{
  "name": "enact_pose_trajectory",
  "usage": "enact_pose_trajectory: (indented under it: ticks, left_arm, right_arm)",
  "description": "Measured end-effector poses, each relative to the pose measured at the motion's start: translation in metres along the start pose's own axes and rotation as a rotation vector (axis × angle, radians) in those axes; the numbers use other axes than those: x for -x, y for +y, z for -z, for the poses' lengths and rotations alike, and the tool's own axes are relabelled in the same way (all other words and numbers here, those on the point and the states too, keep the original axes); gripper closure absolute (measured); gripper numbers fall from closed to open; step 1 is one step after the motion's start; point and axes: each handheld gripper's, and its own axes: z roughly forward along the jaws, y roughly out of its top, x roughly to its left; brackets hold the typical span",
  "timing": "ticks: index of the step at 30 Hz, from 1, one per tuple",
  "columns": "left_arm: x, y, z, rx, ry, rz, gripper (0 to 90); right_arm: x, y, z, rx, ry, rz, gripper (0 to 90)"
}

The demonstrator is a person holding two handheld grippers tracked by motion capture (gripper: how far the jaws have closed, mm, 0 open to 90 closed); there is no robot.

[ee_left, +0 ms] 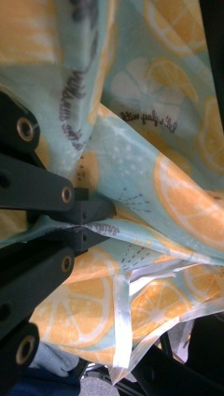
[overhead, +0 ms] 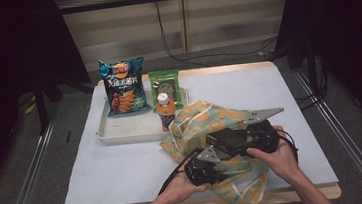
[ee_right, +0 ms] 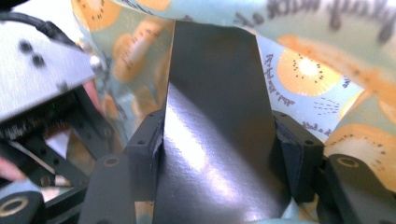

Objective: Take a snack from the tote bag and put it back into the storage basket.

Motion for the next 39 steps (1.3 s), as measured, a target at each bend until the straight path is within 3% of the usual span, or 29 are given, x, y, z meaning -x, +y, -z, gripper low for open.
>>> enact_pose_trajectory:
  ticks: [1, 2, 4, 8, 12, 17, 19, 22, 24, 28, 31, 34, 37, 39]
  left_arm:
    - [0.0, 0.001, 0.003, -0.02, 0.0, -0.013, 89.3]
    - [0.001, 0.001, 0.003, 0.009, -0.011, -0.015, 88.4]
    - [0.001, 0.003, 0.006, 0.019, -0.013, -0.015, 84.8]
    - [0.0, 0.004, 0.011, 0.055, -0.016, -0.02, 80.7]
    - [-0.001, 0.005, 0.018, 0.093, -0.002, -0.002, 73.4]
    - [-0.009, 0.005, 0.033, 0.148, 0.027, 0.029, 64.7]
    - [-0.011, 0.005, 0.038, 0.157, 0.036, 0.033, 61.7]
    - [-0.012, 0.004, 0.042, 0.17, 0.046, 0.037, 58.1]
    - [-0.013, 0.005, 0.044, 0.183, 0.059, 0.041, 58.0]
    - [-0.014, 0.005, 0.045, 0.188, 0.077, 0.052, 57.1]
    - [-0.017, 0.002, 0.041, 0.16, 0.094, 0.062, 55.9]
    - [-0.018, 0.001, 0.038, 0.137, 0.102, 0.065, 54.6]
    - [-0.017, 0.0, 0.036, 0.14, 0.091, 0.063, 54.5]
    - [-0.017, 0.0, 0.036, 0.132, 0.092, 0.067, 54.6]
  right_arm:
    - [0.002, 0.0, 0.002, -0.002, 0.002, 0.002, 41.9]
    - [0.005, -0.001, 0.005, 0.005, -0.004, -0.005, 41.9]
    - [0.01, -0.007, 0.006, 0.021, -0.003, -0.029, 41.8]
    - [0.012, -0.02, -0.007, -0.024, -0.005, -0.032, 41.8]
    - [0.012, -0.031, -0.022, -0.06, -0.008, -0.014, 41.7]
    - [0.01, -0.035, -0.024, -0.071, -0.012, 0.006, 39.5]
    - [0.008, -0.035, -0.021, -0.059, 0.01, 0.021, 30.4]
    - [0.007, -0.034, -0.014, -0.05, 0.001, 0.022, 23.9]
    - [0.007, -0.037, -0.001, -0.026, -0.003, 0.026, 23.0]
    - [0.005, -0.048, 0.012, -0.028, -0.027, 0.029, 23.7]
    - [0.006, -0.056, 0.016, -0.041, -0.046, 0.023, 22.5]
    - [0.008, -0.068, 0.02, -0.043, -0.046, 0.0, 28.3]
    - [0.004, -0.072, 0.028, -0.031, -0.044, 0.022, 42.6]
    - [0.002, -0.072, 0.029, -0.034, -0.042, 0.022, 46.0]
